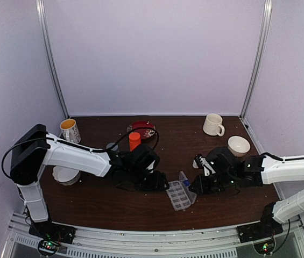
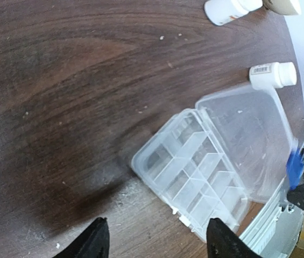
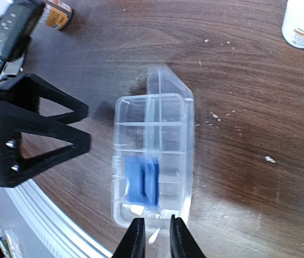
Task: Sort the pills into containers
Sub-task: Adjust the lid of the pill container.
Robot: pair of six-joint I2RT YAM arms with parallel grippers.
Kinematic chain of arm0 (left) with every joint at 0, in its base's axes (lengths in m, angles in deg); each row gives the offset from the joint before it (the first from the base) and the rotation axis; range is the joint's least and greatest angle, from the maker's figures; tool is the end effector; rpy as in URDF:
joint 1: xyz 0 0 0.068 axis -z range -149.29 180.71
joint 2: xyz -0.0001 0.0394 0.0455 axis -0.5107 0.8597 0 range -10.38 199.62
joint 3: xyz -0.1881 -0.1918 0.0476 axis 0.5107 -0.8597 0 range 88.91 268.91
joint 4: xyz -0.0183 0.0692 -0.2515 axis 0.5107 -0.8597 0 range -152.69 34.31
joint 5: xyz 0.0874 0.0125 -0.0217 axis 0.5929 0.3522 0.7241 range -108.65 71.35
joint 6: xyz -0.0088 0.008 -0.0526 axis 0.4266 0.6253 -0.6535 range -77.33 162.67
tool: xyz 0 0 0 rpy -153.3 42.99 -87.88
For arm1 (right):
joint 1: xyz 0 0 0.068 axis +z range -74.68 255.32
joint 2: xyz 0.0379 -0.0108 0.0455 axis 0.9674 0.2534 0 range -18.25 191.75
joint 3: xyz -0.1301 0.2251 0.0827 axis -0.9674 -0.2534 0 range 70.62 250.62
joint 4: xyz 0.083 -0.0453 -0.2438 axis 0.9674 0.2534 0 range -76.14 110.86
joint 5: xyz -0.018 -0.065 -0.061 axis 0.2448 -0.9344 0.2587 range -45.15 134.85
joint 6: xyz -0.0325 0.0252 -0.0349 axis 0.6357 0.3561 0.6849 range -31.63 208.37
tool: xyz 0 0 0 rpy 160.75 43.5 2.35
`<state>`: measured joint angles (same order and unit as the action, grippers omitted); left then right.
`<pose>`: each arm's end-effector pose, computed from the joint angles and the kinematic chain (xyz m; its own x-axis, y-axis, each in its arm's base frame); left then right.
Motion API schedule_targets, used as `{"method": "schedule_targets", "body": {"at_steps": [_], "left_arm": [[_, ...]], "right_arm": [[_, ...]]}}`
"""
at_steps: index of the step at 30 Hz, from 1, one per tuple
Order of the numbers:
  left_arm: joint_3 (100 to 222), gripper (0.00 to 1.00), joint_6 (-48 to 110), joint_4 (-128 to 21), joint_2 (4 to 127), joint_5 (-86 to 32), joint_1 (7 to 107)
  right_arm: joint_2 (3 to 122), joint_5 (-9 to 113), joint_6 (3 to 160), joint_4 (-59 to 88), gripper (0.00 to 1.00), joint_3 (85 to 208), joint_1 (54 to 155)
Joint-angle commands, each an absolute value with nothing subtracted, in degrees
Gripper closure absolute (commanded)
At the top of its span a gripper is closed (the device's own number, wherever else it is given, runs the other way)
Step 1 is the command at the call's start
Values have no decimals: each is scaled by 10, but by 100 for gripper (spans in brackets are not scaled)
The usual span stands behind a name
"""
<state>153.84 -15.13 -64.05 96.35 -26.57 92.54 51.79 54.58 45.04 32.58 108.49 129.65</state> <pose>0.1792 -0.3450 0.1638 -0.9673 0.0308 -0.2518 0.1806 0.7806 -0.5984 0.1339 0.1970 0.1974 -0.9212 -0.1236 -0.3689 -0.3172 0.7876 0.5282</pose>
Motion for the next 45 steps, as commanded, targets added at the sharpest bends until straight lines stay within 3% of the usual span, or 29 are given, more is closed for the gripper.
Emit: {"method": "schedule_targets", "body": {"at_steps": [1, 6, 8, 10, 15, 28, 40, 45], "left_arm": [[1550, 33, -153, -661, 981, -257, 925], [1548, 36, -153, -661, 988, -259, 924], [1563, 36, -144, -673, 997, -262, 924], [1574, 36, -140, -680, 1005, -266, 924], [1585, 35, -143, -674, 1010, -258, 924], [1599, 35, -112, -727, 948, -208, 929], [1673, 34, -91, -736, 1044, -248, 932], [1697, 41, -79, -774, 1070, -230, 930]], "right_arm": [[507, 509, 355, 286, 83, 1055, 1320], [503, 499, 311, 239, 82, 1031, 1346], [504, 491, 323, 249, 67, 1037, 1349], [503, 472, 347, 280, 58, 1053, 1353], [504, 456, 393, 337, 51, 1084, 1353], [521, 443, 424, 374, 53, 1103, 1353], [528, 447, 428, 379, 51, 1104, 1353], [526, 447, 431, 389, 51, 1105, 1353]]}}
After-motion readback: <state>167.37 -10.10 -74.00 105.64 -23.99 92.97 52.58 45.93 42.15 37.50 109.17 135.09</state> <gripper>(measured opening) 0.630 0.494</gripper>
